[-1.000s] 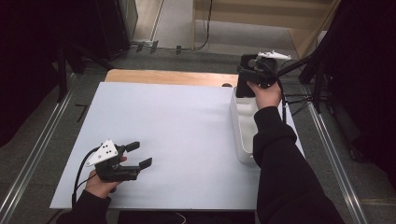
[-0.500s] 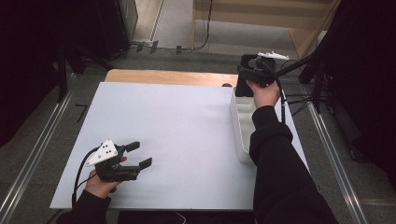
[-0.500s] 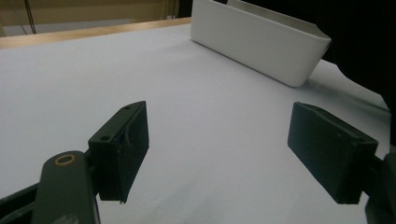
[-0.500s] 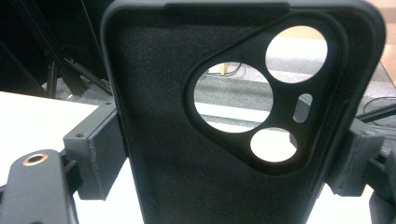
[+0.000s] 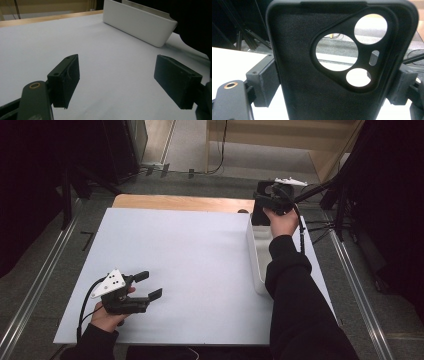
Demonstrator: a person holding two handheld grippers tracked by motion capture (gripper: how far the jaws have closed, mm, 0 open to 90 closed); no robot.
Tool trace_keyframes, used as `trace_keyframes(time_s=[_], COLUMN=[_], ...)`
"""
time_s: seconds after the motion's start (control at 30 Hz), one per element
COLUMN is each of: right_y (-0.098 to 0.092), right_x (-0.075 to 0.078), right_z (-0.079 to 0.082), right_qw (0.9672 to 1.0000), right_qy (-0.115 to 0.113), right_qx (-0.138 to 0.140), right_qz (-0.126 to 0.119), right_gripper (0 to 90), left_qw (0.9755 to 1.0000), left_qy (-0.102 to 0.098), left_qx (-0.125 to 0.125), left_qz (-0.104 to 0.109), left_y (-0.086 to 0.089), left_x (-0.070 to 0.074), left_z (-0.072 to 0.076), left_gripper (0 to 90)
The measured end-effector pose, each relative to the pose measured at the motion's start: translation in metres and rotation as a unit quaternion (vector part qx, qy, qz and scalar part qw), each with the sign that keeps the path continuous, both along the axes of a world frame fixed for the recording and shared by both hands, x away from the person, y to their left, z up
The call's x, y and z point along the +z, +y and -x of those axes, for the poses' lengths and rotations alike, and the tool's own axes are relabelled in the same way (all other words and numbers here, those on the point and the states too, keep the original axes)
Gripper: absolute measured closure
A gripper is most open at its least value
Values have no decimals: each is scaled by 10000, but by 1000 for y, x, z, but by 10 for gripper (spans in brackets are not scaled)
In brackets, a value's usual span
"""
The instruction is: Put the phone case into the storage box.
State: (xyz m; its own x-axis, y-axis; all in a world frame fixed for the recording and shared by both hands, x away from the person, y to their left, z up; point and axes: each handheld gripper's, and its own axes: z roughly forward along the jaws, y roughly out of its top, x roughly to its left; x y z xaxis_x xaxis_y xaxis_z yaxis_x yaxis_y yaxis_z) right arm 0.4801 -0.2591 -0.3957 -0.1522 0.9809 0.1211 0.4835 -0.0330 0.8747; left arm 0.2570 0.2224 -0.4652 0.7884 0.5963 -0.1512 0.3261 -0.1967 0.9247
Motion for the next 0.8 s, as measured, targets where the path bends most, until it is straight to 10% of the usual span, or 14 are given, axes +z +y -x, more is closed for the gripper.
trace_keyframes(time_s=[0.8], right_y=[2], right_x=[-24], right_z=[1], right_qw=[9997], right_qy=[236], right_qx=[48], right_qz=[54], right_gripper=[131], left_qw=[10000], left_qy=[8], left_qx=[-41], left_qz=[-20], left_y=[-1], left_x=[0], left_z=[-1], left_gripper=[206])
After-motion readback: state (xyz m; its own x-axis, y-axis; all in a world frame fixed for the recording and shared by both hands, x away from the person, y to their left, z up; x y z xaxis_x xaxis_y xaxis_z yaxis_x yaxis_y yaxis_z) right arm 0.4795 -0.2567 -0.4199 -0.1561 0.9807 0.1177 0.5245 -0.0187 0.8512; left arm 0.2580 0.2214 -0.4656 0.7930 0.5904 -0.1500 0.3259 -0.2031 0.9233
